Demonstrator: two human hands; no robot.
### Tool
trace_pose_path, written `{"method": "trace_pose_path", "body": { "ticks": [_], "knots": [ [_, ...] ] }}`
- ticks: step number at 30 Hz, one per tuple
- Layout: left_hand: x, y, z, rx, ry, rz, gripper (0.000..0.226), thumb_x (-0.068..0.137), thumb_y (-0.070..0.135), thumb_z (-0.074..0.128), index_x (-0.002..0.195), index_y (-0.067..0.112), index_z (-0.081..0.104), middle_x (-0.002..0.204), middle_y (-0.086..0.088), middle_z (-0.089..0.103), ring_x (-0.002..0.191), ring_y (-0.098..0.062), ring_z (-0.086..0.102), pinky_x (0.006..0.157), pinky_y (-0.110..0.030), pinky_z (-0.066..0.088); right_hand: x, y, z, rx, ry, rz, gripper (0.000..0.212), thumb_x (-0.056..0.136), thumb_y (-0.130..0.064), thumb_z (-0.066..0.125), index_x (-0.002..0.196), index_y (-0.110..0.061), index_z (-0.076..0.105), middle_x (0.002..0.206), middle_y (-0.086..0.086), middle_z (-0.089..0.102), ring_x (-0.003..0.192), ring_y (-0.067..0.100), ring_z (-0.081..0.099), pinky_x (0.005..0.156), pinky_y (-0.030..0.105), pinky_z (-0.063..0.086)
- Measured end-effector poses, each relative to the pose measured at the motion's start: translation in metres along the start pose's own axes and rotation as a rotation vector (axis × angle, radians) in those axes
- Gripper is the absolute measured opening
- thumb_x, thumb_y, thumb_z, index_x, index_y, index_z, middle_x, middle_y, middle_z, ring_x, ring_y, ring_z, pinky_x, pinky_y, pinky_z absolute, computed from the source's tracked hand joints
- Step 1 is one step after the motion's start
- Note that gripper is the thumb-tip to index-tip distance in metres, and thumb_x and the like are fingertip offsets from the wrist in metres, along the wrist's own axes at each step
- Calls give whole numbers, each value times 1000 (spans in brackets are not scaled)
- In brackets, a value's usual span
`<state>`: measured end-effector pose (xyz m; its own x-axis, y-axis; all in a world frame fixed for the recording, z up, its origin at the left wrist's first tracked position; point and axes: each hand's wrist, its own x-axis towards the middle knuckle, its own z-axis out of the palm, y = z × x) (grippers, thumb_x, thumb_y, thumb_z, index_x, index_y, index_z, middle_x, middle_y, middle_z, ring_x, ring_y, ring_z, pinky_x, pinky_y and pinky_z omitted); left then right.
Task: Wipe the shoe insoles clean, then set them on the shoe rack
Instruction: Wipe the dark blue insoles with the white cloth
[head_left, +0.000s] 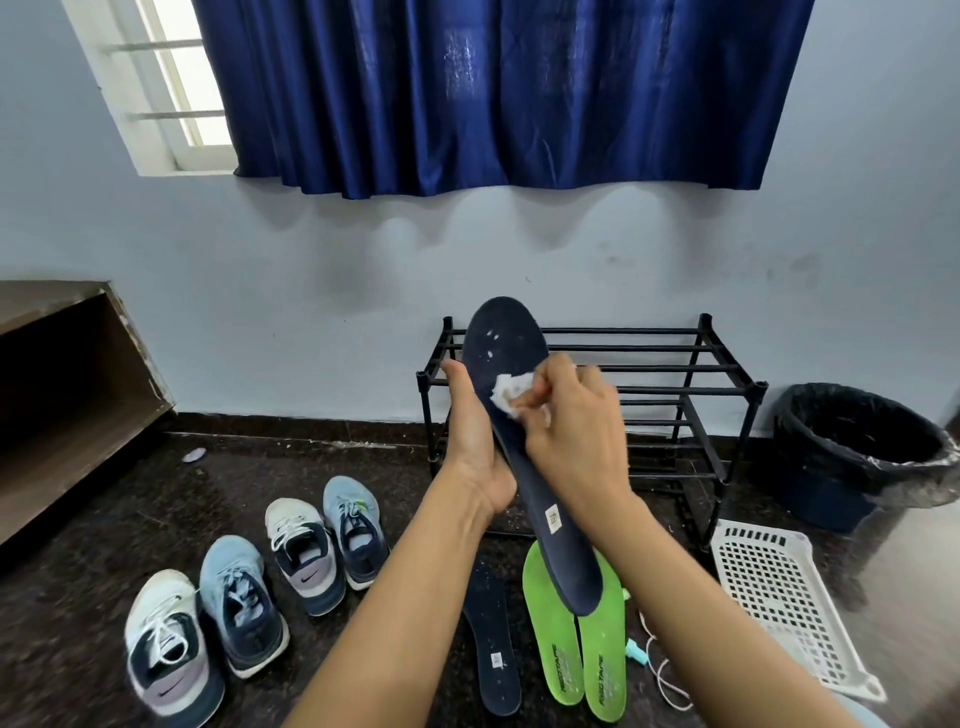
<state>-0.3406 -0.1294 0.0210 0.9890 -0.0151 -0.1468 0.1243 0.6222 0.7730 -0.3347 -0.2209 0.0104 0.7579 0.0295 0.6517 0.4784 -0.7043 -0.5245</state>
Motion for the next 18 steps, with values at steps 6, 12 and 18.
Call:
{"method": "trace_pose_path", "body": {
  "ticks": [6,12,18],
  "knots": [
    [-2,-3,2,74,-31,-30,91,85,81,13,103,14,71,89,-9,72,78,-20,71,68,-29,57,7,-1,-3,196,48,86,33,75,-1,65,82,-20,38,75,-5,59,83,16,41,69,17,30],
    [0,1,-4,69,-21,-25,89,84,82,14,92,15,72,80,-7,71,69,-19,69,64,-26,55,-1,6,2,-23,-58,-24,34,74,-5,63,80,-28,39,82,-1,57,82,18,43,71,20,27],
    [-2,-5,3,74,-13,-36,90,85,81,13,104,16,71,93,-11,73,83,-22,71,74,-31,56,9,3,-4,254,75,163,37,73,-3,66,76,-27,37,79,-5,64,86,16,48,75,22,34]
  ]
}}
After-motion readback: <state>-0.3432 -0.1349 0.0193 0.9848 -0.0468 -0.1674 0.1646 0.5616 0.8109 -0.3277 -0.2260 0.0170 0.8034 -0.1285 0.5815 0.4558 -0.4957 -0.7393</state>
